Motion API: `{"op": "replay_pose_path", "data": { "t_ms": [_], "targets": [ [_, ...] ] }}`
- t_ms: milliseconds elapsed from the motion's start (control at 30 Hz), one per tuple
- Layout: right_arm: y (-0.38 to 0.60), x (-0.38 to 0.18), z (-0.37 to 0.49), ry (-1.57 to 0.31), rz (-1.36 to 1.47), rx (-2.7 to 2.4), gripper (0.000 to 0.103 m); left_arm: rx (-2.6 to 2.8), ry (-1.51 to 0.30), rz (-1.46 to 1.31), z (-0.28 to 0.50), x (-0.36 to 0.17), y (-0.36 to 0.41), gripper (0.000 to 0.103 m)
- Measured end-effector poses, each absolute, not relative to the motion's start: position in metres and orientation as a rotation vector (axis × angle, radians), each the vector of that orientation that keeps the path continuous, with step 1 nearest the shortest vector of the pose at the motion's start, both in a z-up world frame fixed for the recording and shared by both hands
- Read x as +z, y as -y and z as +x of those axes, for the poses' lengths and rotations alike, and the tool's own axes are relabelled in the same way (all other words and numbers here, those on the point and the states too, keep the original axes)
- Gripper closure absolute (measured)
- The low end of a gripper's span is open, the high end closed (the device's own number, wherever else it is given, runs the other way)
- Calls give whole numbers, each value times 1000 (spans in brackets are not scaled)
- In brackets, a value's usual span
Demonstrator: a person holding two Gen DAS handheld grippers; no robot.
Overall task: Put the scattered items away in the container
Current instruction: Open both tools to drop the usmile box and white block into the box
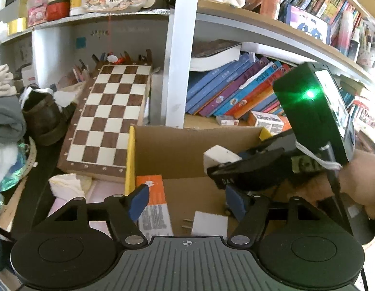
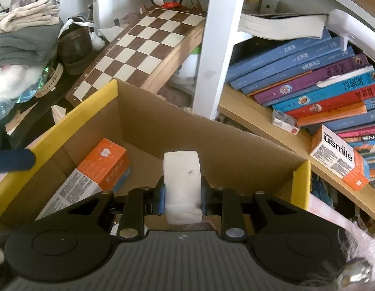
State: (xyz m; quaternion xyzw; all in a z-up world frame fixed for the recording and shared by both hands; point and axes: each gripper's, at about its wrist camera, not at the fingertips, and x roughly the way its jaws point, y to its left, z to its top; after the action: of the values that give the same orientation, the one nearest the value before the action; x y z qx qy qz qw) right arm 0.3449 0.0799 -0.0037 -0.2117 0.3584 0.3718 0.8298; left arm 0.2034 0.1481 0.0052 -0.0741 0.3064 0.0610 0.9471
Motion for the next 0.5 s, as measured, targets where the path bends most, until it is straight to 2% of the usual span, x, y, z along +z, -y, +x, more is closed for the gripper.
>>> {"op": "replay_pose_path", "data": {
  "t_ms": [67,133,167,200,367,500],
  "targets": [
    [-82,-3,344,-756,-447,790,77,122,-625,-150,200,5,-148,31],
    [-80,0,342,-740,-436,799,63,122,-624,-149,197,5,-148,31],
    [-79,2,340,-732,-430,803,53,123,-624,-148,196,6,-148,31],
    [-76,6,339,-725,-423,807,49,124,-624,-147,195,5,-148,31],
    [-51,24,326,-679,-385,795,41,134,-620,-146,186,5,-149,31],
    [-18,36,313,-635,-357,726,45,164,-608,-164,173,7,-155,31]
  ]
}}
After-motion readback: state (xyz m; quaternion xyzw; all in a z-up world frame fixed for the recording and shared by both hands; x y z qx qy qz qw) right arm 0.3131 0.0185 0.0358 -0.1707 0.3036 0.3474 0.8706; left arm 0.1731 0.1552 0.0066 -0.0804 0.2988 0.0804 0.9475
